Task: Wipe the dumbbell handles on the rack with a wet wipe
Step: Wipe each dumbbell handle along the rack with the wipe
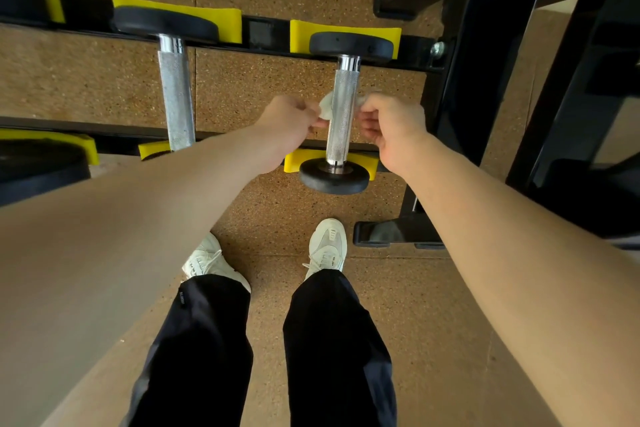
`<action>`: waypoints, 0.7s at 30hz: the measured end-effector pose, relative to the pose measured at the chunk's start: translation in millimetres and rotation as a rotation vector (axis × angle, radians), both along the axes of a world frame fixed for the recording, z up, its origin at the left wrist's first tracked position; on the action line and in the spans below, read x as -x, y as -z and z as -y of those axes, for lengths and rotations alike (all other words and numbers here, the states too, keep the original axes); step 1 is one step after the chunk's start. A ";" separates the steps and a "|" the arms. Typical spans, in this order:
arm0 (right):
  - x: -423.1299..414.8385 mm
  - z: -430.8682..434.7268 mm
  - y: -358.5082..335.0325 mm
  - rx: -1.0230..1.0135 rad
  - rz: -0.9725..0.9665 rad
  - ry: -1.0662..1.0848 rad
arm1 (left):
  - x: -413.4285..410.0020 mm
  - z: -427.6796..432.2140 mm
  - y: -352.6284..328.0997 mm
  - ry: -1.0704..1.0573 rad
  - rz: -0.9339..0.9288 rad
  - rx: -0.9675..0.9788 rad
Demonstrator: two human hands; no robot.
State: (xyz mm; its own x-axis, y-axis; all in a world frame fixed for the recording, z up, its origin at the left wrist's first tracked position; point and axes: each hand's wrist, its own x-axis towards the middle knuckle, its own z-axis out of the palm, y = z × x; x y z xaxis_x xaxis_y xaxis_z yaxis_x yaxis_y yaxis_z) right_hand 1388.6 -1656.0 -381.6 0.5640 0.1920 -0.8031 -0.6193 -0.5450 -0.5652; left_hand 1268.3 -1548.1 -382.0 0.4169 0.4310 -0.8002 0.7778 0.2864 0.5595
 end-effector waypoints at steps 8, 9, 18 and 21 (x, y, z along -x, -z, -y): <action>10.0 18.4 -7.5 0.158 0.167 -0.377 | 17.8 -1.5 1.3 0.624 -0.175 -0.255; 13.1 17.5 -8.6 0.147 0.168 -0.430 | 27.3 -3.1 -1.9 0.647 -0.156 -0.261; 14.8 40.6 -9.7 0.239 0.256 -0.879 | 32.8 11.6 -4.1 0.824 -0.161 -0.392; 14.8 34.1 -11.7 0.211 0.228 -0.995 | 40.6 1.9 -7.8 0.797 -0.154 -0.383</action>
State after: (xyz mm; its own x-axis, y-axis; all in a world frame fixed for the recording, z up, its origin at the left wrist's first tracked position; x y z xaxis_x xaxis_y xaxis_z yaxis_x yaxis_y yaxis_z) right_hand 1373.9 -1690.1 -369.9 0.3705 0.5212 -0.7688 0.2734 -0.8522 -0.4460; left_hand 1227.7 -1550.0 -374.3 0.6069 0.3086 -0.7324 0.7400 -0.5557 0.3790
